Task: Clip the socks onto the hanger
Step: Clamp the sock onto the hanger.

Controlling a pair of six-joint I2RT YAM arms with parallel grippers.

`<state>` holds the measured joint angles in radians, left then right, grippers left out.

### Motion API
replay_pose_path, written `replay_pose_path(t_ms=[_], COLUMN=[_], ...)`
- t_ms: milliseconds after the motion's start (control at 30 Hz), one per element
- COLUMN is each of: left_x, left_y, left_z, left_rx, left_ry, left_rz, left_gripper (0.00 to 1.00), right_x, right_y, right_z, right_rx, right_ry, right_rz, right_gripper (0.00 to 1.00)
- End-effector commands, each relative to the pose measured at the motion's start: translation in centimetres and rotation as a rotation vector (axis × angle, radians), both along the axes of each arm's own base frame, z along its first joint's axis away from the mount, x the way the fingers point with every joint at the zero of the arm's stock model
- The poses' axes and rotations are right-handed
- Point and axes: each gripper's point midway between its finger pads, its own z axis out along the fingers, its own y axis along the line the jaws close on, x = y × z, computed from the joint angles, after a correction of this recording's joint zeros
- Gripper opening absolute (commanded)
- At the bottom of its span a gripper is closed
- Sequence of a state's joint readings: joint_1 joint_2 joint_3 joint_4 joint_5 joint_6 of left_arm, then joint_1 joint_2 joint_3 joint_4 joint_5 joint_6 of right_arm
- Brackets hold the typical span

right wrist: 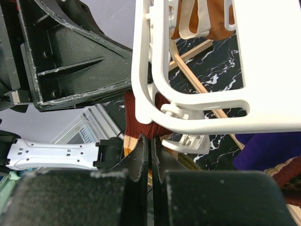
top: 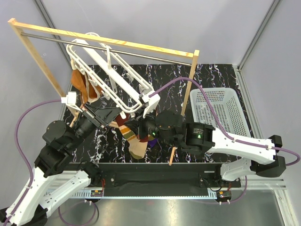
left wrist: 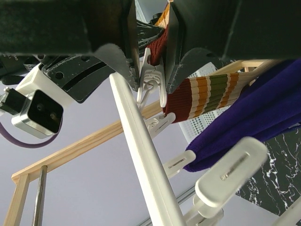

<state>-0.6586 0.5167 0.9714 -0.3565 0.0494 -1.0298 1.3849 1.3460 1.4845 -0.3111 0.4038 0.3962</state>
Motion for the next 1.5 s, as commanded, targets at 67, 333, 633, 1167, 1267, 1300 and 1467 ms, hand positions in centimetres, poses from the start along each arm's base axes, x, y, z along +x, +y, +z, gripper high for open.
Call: replay_pose_path(t_ms=[67, 333, 633, 1167, 1267, 1300, 1467], left_x=[-0.9, -0.9, -1.3, -2.6, -2.9, -3.0, -3.2], left_y=[-0.4, 0.5, 1.2, 8.1, 8.9, 9.1, 9.6], left_z=[0.0, -0.3, -0.5, -3.2, -4.1, -4.7, -7.5], left_rx=[0.0, 0.002, 0.008, 0.1, 0.15, 0.18, 0.227], left_ry=[0.001, 0.006, -0.003, -0.047, -0.057, -0.063, -0.042], left_rz=[-0.049, -0.007, 0.009, 0.266, 0.285, 0.289, 0.299], left_gripper=[0.0, 0.07, 0.78, 0.96, 0.96, 0.96, 0.97], right_x=[1.1, 1.8, 2.5, 2.0, 0.9, 0.3, -3.0], right_y=[0.0, -0.1, 0.4, 0.8, 0.2, -0.4, -2.7], right_z=[3.0, 3.4, 3.2, 1.1, 0.9, 0.7, 0.6], right_rx=[0.073, 0.071, 0.068, -0.018, -0.021, -0.024, 0.049], right_ry=[-0.035, -0.044, -0.046, -0.019, 0.0, 0.006, -0.018], right_rz=[-0.051, -0.077, -0.11, -0.073, -0.017, 0.005, 0.127], right_gripper=[0.0, 0.0, 0.08, 0.65, 0.91, 0.96, 1.0])
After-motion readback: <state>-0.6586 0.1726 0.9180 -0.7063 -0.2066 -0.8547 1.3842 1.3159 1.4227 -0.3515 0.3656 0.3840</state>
